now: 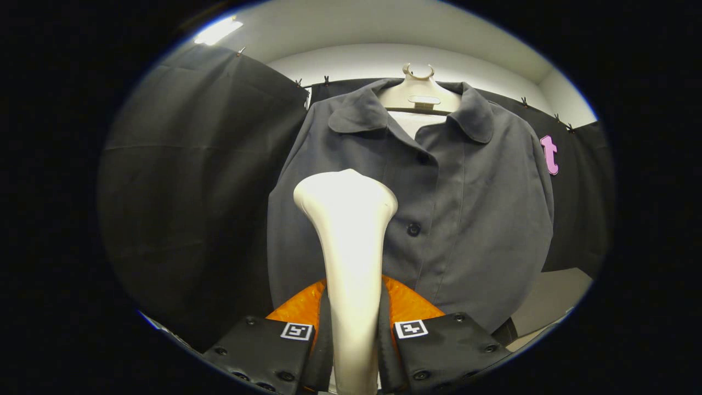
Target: Iron the clothes twice with a garment steamer, once on the left side and once on the right side.
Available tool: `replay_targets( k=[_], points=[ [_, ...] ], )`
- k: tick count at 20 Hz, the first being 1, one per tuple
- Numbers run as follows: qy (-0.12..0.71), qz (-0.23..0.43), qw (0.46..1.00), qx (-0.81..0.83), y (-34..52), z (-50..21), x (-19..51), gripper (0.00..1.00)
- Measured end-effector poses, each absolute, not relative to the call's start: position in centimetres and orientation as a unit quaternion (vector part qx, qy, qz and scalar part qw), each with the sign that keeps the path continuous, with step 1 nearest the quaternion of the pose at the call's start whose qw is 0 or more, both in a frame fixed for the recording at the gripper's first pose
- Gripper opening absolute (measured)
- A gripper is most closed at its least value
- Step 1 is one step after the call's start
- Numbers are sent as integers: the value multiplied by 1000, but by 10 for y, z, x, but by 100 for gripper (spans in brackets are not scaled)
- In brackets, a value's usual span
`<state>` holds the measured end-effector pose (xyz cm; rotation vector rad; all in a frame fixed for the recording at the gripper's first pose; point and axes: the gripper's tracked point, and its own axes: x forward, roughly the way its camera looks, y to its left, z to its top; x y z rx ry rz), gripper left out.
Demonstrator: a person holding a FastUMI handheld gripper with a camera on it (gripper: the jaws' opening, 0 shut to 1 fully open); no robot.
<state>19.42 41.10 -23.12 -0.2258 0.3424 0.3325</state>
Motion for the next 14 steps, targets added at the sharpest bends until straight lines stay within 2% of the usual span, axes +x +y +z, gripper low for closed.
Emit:
replay_targets(
  k=[14],
  points=[
    [255,175,943,-122,400,-321,137,41]
  ],
)
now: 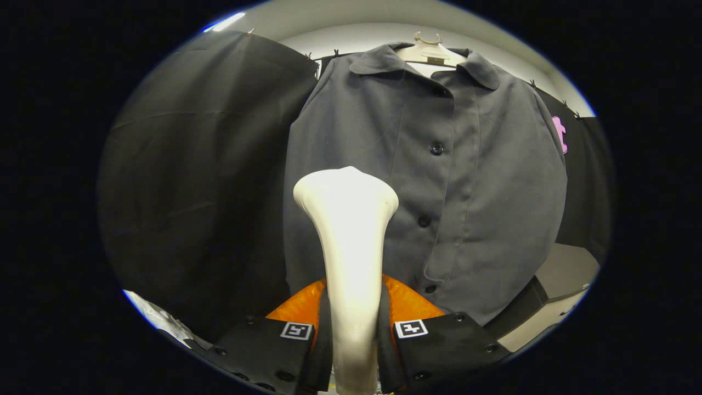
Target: Iron the clothes twice with a garment steamer, once on the left side and once on the right side.
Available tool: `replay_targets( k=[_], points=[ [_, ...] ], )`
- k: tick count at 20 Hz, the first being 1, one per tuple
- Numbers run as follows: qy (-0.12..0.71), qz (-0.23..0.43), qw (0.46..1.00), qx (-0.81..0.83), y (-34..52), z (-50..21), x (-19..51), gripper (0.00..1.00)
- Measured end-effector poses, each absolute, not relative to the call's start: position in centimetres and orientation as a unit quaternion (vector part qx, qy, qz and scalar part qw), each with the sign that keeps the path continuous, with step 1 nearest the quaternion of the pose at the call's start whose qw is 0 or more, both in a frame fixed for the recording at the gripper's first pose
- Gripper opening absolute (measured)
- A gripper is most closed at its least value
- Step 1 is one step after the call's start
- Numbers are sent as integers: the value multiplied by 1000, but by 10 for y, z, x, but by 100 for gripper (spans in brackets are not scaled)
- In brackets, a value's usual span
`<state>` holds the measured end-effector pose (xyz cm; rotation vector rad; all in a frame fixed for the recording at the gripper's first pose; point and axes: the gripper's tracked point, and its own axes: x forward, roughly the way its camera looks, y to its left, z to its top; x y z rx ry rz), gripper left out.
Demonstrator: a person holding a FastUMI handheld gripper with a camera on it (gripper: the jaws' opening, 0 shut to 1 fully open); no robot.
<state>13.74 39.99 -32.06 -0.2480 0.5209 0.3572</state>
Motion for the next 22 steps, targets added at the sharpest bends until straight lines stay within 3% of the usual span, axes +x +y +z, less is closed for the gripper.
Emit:
replay_targets(
  k=[22],
  points=[
    [421,177,878,-144,374,-474,88,41]
  ],
)
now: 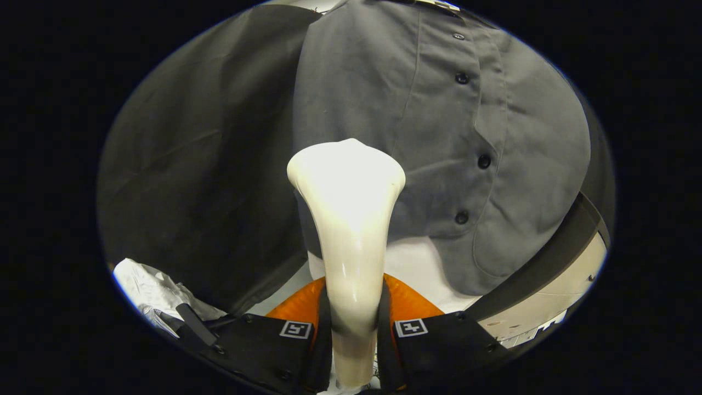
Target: Iron the clothes twice with a garment steamer, once on the left side and once on the right side.
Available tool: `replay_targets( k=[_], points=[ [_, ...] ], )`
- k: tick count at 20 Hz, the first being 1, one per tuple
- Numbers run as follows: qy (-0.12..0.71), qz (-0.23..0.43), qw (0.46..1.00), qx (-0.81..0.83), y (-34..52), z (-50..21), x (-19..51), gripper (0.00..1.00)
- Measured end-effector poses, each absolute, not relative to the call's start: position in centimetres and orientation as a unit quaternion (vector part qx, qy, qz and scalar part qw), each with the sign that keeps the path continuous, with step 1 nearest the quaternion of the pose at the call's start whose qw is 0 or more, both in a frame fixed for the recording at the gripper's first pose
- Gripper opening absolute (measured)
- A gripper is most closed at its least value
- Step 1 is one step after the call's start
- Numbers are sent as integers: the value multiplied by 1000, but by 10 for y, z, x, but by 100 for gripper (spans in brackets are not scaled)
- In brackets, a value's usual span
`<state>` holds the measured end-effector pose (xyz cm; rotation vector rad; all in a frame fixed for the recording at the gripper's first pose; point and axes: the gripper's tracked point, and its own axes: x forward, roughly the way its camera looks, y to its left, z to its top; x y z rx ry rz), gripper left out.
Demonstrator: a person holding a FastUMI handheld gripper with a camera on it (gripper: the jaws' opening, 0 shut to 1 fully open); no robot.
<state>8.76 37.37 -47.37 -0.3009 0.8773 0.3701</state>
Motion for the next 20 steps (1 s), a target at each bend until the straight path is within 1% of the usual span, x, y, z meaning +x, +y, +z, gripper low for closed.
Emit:
replay_targets(
  k=[4,8,12,15,20],
  points=[
    [438,176,869,-147,363,-506,77,41],
    [434,178,872,-142,367,-489,72,41],
    [391,190,891,-133,374,-451,80,41],
    [349,188,910,-119,373,-413,92,41],
    [308,179,930,-92,358,-355,106,41]
  ],
)
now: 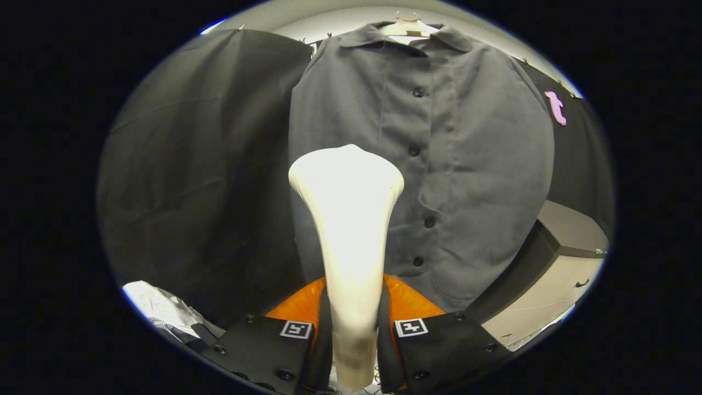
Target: Iron the clothes twice with a garment steamer, once on the left side and once on the right side.
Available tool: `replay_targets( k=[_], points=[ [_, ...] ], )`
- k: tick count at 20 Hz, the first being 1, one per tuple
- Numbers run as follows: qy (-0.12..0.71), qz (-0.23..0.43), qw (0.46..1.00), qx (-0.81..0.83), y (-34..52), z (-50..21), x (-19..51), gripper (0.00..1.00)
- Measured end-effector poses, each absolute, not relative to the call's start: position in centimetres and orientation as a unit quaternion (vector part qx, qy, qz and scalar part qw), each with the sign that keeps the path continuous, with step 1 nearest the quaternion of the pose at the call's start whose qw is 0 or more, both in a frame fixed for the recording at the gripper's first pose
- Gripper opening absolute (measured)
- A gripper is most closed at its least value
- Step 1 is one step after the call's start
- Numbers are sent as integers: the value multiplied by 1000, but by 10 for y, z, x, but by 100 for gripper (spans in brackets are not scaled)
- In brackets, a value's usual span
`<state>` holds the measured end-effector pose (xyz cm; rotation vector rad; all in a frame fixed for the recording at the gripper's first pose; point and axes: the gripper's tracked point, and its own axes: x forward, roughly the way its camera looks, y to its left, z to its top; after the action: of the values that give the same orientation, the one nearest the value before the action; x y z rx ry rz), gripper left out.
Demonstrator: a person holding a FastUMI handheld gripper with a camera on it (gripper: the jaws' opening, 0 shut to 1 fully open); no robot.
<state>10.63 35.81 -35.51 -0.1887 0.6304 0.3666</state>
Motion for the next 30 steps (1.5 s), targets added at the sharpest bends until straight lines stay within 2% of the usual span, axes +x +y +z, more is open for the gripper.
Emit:
replay_targets(
  k=[8,16,24,30],
  points=[
    [207,129,968,-60,291,-222,128,41],
    [137,73,985,-77,207,-140,123,41],
    [112,27,991,-73,137,-98,104,41],
    [111,3,991,-80,90,-94,94,41]
  ],
)
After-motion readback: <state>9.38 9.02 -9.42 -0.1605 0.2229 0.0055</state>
